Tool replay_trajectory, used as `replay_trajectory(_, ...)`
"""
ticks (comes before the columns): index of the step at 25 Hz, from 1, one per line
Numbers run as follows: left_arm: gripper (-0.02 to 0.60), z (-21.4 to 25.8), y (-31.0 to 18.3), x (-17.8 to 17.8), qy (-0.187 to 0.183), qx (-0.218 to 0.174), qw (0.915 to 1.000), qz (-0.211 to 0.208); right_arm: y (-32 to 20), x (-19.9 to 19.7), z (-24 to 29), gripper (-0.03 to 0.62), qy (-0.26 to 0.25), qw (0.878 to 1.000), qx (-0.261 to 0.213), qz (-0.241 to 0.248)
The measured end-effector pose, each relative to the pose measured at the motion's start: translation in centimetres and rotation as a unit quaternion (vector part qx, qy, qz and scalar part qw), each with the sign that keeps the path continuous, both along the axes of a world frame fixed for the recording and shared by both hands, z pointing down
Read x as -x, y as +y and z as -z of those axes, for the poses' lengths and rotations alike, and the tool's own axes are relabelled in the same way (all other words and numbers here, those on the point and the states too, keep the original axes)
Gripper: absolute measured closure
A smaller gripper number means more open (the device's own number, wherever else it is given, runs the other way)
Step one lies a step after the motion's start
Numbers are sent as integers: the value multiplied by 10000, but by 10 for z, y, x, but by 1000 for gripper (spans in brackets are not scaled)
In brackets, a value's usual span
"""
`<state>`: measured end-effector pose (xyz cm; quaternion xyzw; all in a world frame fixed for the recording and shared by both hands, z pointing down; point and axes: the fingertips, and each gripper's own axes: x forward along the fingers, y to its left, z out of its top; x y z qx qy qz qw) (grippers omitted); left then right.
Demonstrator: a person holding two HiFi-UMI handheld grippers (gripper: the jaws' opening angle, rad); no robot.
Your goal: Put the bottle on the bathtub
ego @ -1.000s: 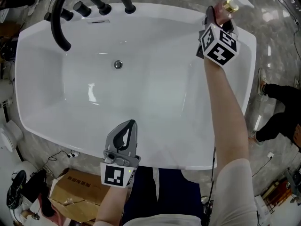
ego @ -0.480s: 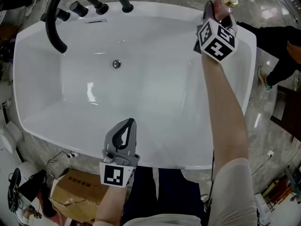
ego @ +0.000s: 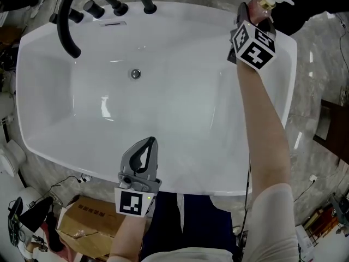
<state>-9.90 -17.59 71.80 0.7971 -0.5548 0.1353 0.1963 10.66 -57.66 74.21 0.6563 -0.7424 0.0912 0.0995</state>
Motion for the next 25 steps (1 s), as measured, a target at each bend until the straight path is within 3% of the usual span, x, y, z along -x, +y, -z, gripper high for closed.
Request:
replay_trajectory(3, 574, 3, 3, -3, -15, -1, 10000, -17, 3, 1, 1, 364, -104, 9997, 30, 221)
replay_trajectory(4, 574, 3, 4, -3, -21, -1, 10000, -25, 3, 3, 3, 297, -133, 9995, 10, 303)
replay_trajectory(6, 574, 5, 3, -2, -29, -20, 10000, -17, 6, 6, 6, 253, -87, 9991, -53, 400)
replay_trajectory(15, 574, 21, 1, 4, -186, -289, 9994, 25, 71, 9, 14, 252, 283, 9968, -98, 735)
replay_trajectory(18, 574, 35, -3, 8, -246, -664, 9975, 50, 111, 8, 10, 252, 395, 9949, 8, 930)
replay_trajectory(25, 574, 45, -5, 21, -284, -766, 9965, 185, 228, 18, 25, 253, 397, 9870, 248, 1540)
